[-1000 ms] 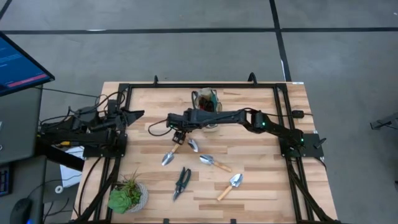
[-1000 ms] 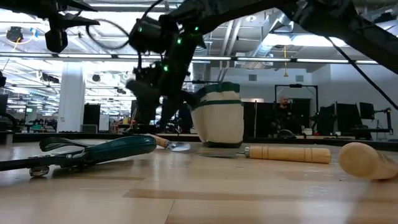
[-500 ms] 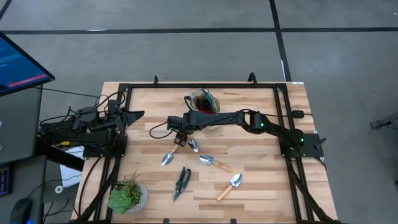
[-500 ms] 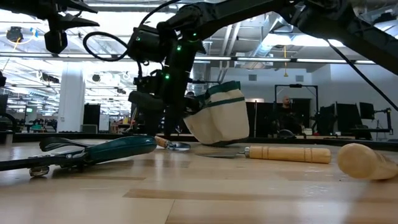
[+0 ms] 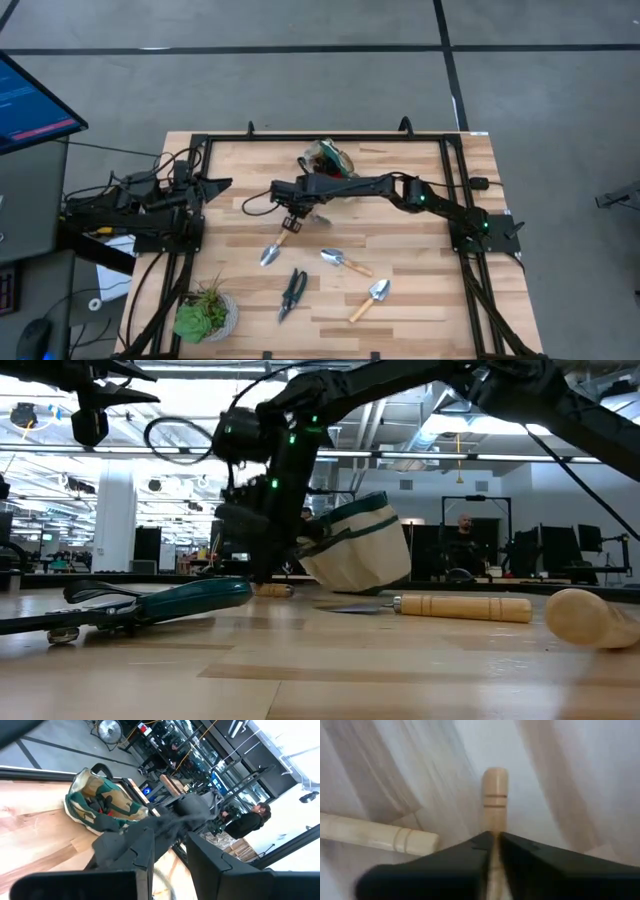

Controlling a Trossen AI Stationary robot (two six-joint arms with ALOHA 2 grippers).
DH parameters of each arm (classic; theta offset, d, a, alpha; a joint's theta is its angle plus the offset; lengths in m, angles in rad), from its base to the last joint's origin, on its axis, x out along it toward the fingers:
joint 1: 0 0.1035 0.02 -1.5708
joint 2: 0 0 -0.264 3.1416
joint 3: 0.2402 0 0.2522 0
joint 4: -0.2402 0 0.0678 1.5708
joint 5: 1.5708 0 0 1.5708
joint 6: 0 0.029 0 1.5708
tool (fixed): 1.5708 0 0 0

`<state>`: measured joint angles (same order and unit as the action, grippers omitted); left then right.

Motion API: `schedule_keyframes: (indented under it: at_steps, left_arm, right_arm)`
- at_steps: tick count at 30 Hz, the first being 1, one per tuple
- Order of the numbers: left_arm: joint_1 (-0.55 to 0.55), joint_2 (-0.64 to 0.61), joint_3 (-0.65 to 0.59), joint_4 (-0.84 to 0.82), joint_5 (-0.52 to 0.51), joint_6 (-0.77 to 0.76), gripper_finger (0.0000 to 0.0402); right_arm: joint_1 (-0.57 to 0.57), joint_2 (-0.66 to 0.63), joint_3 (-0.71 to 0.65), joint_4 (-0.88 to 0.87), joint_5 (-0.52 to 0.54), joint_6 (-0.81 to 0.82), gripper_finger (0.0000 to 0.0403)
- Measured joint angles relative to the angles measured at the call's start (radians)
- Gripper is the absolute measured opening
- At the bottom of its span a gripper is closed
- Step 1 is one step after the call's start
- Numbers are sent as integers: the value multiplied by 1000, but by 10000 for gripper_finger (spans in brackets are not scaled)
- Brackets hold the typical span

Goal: Pick & Place Garden tools in Gardening bag
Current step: Put the trowel into the gardening bag, then adjust the gardening bag

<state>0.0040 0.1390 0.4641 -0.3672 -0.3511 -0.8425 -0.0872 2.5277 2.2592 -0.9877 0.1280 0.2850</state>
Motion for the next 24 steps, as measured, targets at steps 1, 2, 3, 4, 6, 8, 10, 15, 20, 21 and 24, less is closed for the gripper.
schedule_keyframes:
  at_steps: [1, 2, 3, 4, 6, 8, 10, 15, 20, 21, 24]
  left_arm:
    - [0, 0, 0, 0, 0, 0, 72]
    - [0, 0, 0, 0, 0, 0, 72]
    - [0, 0, 0, 0, 0, 0, 72]
    - [0, 0, 0, 0, 0, 0, 72]
    - [0, 0, 0, 0, 0, 0, 72]
    - [0, 0, 0, 1, 0, 0, 72]
    - [0, 0, 0, 0, 0, 0, 72]
    - [0, 0, 0, 1, 0, 0, 72]
    - [0, 7, 0, 2, 0, 0, 72]
    - [0, 12, 1, 3, -1, 1, 72]
    - [0, 36, 1, 6, -8, 1, 72]
  right_arm:
    - [0, -1, 13, 1, -8, -3, 6]
    - [3, 1, 30, -10, -4, -7, 4]
    - [3, 6, 51, -35, -6, -8, 4]
    - [5, 8, 75, -52, -7, -14, 3]
    - [7, -2, 97, -40, -7, -22, 1]
    - [8, -46, 86, -46, -10, -23, 1]
    - [7, -79, 91, -40, -2, -33, 7]
    - [-19, -199, 89, -123, 23, -60, 25]
    - [-50, -311, 89, -253, 123, -76, 48]
    - [-55, -329, 89, -273, 137, -77, 54]
    - [-60, -371, 89, -397, 139, -97, 82]
